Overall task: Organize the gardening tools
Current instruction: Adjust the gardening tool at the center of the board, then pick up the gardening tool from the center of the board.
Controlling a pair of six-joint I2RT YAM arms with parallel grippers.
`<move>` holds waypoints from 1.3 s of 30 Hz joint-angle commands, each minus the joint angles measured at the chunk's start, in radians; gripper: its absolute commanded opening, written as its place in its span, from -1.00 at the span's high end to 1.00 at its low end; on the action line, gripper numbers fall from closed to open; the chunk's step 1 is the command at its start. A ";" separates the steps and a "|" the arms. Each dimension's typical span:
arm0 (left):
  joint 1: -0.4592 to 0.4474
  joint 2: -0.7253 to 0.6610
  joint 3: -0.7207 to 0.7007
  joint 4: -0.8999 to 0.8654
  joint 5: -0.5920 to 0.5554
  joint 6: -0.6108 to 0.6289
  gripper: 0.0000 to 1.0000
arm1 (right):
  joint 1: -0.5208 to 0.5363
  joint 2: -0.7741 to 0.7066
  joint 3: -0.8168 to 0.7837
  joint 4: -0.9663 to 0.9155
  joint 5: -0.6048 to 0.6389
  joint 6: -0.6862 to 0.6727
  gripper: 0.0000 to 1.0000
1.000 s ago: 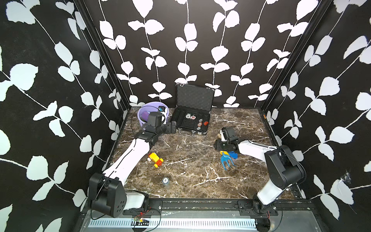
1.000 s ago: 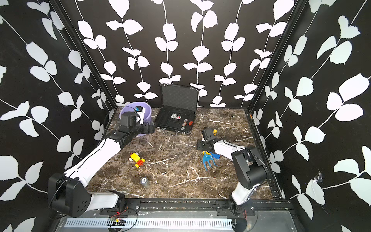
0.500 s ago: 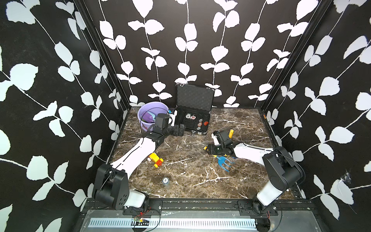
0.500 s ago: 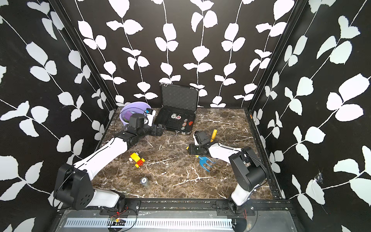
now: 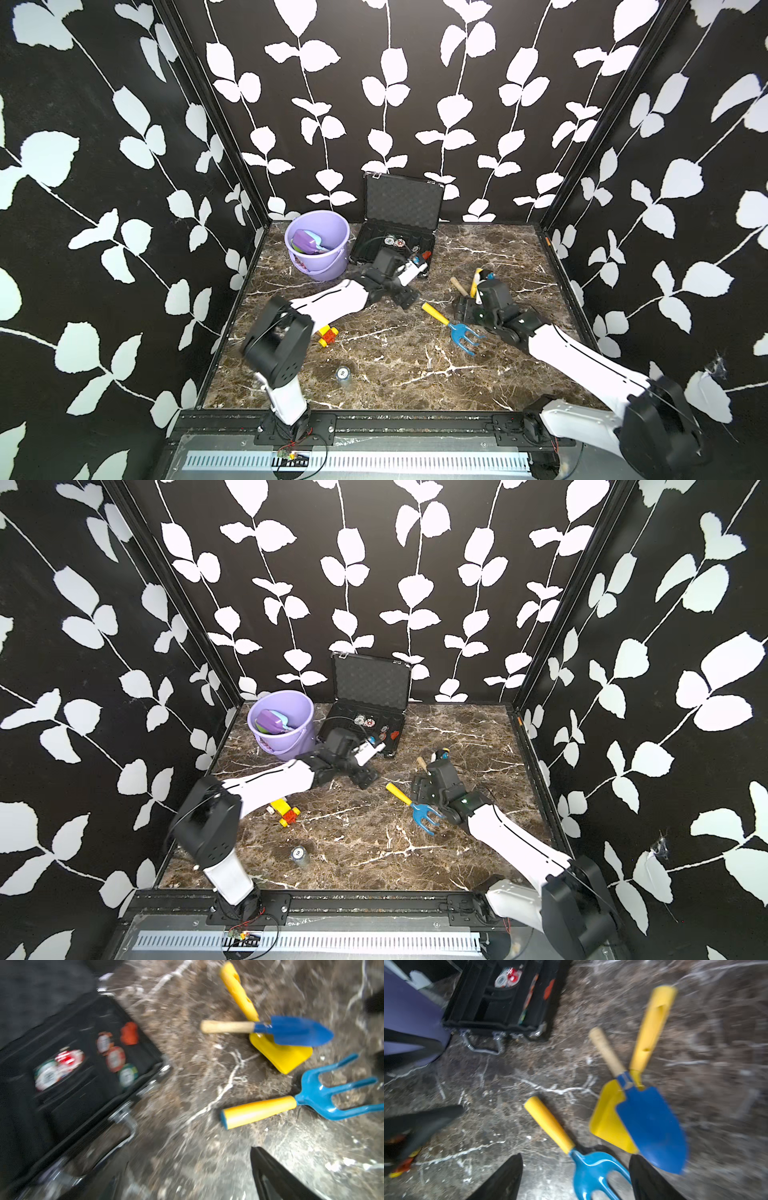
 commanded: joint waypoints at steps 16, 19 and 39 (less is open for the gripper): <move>-0.154 0.420 0.571 -0.603 0.070 0.420 -0.56 | -0.024 -0.365 -0.102 -0.207 0.247 0.050 -0.81; -0.154 0.448 0.589 -0.632 0.060 0.435 -0.56 | -0.026 -0.385 -0.102 -0.214 0.250 0.048 -0.82; -0.154 0.452 0.553 -0.725 0.014 0.480 0.30 | -0.026 -0.365 -0.074 -0.196 0.258 0.048 -0.83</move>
